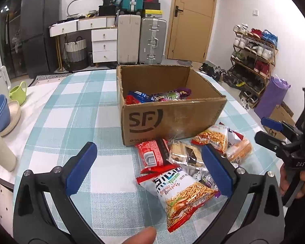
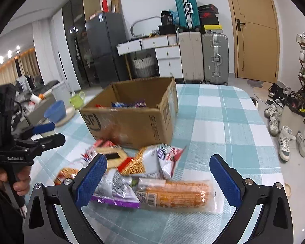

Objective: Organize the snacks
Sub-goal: 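Move both tools back toward the remaining snacks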

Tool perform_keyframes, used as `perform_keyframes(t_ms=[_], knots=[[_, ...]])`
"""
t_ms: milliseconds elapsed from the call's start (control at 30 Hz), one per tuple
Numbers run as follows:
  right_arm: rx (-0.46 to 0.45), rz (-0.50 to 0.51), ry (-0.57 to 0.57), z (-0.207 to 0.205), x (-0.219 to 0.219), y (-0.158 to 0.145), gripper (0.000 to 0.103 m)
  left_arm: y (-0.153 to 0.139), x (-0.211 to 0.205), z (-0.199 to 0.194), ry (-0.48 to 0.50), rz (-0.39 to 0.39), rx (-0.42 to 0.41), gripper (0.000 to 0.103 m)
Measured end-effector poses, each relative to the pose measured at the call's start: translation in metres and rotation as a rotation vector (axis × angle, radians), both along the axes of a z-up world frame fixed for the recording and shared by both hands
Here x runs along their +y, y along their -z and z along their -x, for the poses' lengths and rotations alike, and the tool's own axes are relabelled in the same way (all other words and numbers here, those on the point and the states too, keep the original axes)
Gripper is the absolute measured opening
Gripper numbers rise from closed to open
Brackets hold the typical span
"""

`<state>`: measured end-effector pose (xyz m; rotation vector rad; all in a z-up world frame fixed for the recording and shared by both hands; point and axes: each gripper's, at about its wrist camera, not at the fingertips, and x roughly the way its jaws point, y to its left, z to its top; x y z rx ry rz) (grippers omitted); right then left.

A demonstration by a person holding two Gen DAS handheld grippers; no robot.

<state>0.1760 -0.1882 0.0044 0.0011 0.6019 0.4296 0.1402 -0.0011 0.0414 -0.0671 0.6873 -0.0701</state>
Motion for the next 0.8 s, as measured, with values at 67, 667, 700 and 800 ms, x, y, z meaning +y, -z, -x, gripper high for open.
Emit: perform_keyframes(t_ms=[67,667,700,800], knots=[[0.031,0.0,0.014,-0.005,-0.002,0.003,0.103,0.002,-0.003,0.001,0.006,-0.011,0.011,0.103],[0.18,0.042,0.022,-0.027,-0.002,0.043,0.103,0.03,-0.019,-0.012,0.055,-0.02,0.126,0.103],[0.185,0.044,0.025,-0.028,-0.002,0.045,0.103,0.031,-0.021,-0.012,0.058,-0.025,0.127,0.103],[0.198,0.059,0.024,-0.031,0.0,0.052,0.103,0.034,-0.026,-0.013,0.077,-0.042,0.134,0.103]])
